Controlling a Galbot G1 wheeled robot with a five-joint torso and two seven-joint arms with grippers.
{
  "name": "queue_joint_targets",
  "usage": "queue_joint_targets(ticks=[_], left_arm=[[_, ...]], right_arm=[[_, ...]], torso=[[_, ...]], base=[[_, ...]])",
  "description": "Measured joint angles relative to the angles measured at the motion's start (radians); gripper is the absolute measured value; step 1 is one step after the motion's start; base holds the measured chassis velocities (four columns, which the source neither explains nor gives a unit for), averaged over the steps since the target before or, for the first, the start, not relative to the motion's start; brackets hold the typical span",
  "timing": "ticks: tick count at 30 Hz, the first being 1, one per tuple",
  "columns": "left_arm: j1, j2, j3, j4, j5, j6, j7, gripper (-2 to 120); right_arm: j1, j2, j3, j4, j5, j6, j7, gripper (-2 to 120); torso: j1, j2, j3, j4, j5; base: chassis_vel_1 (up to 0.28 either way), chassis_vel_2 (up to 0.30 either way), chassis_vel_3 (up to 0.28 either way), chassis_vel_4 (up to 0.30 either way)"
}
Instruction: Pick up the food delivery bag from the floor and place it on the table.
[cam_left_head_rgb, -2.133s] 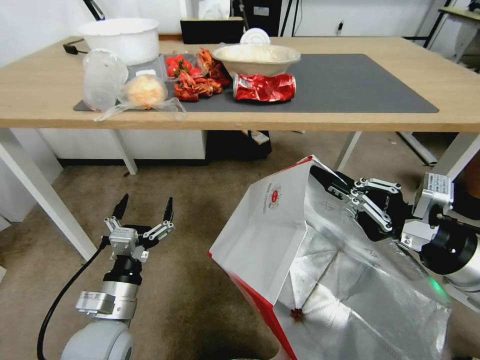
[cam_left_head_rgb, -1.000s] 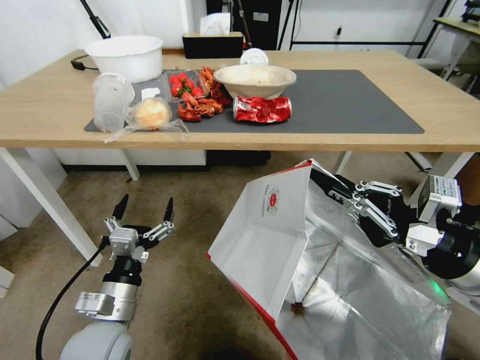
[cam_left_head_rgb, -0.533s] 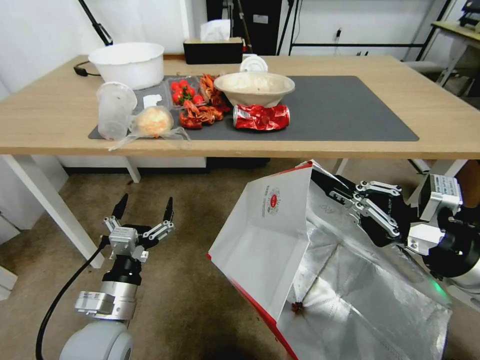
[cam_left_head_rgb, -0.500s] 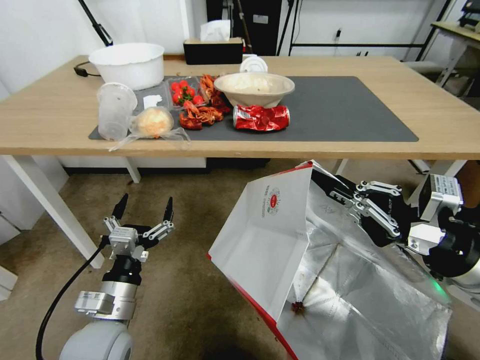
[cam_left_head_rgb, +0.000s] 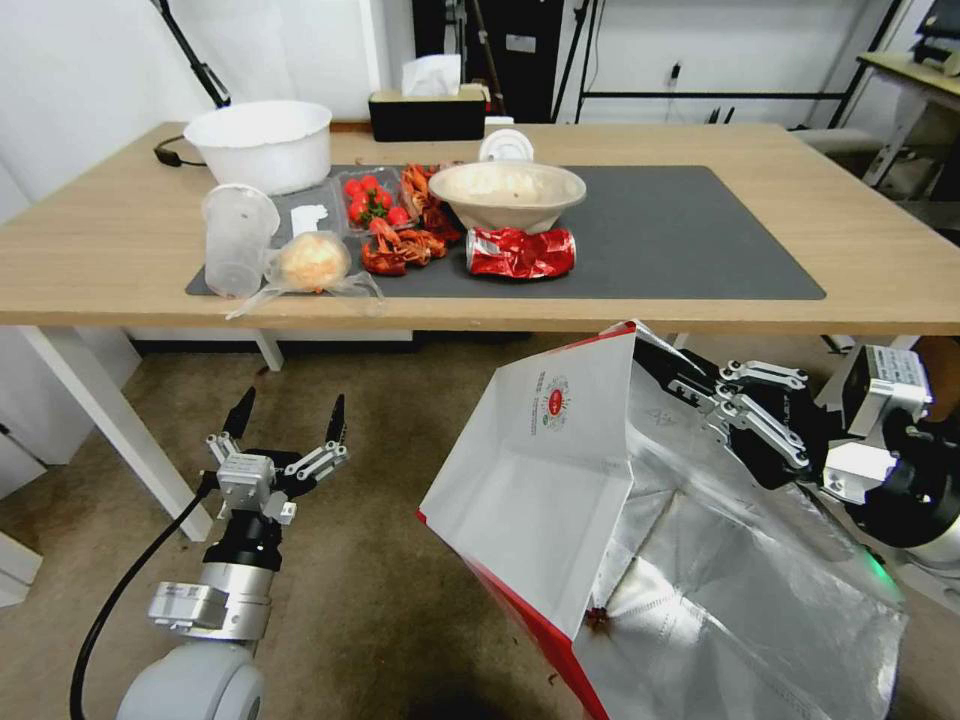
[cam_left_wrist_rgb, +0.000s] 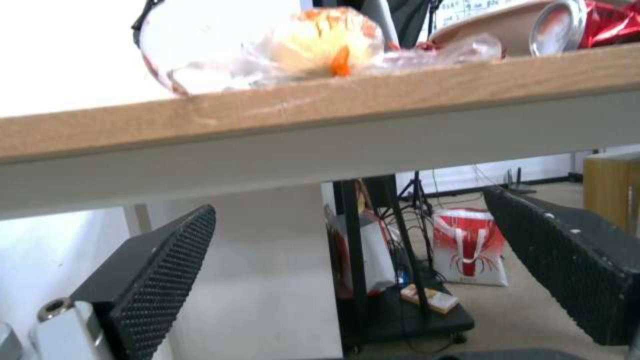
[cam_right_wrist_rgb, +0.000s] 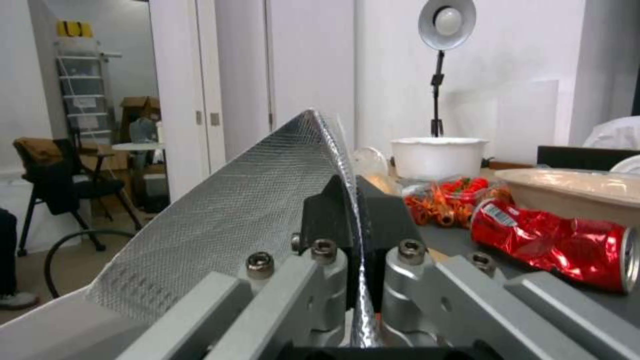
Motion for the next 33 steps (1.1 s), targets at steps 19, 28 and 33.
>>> queue_joint_targets(ticks=[19, 28, 33], left_arm=[[0.007, 0.0, -0.002, -0.012, 0.004, 0.001, 0.001, 100], [0.008, 0.0, -0.003, -0.013, 0.009, 0.002, 0.001, 100], [0.007, 0.0, -0.004, -0.011, 0.013, 0.002, 0.001, 100]], right_arm=[[-0.004, -0.002, 0.008, 0.008, 0.003, -0.002, -0.002, 0], [-0.006, 0.003, 0.008, 0.011, 0.0, -0.002, -0.003, 0], [-0.008, 0.004, 0.007, 0.015, -0.002, -0.002, -0.002, 0]], torso=[[0.027, 0.076, 0.05, 0.0, -0.0001], [0.039, 0.108, 0.069, 0.0, -0.0001], [0.048, 0.131, 0.083, 0.0, 0.0]], base=[[0.0, 0.0, 0.0, 0.0], [0.0, 0.0, 0.0, 0.0], [0.0, 0.0, 0.0, 0.0]])
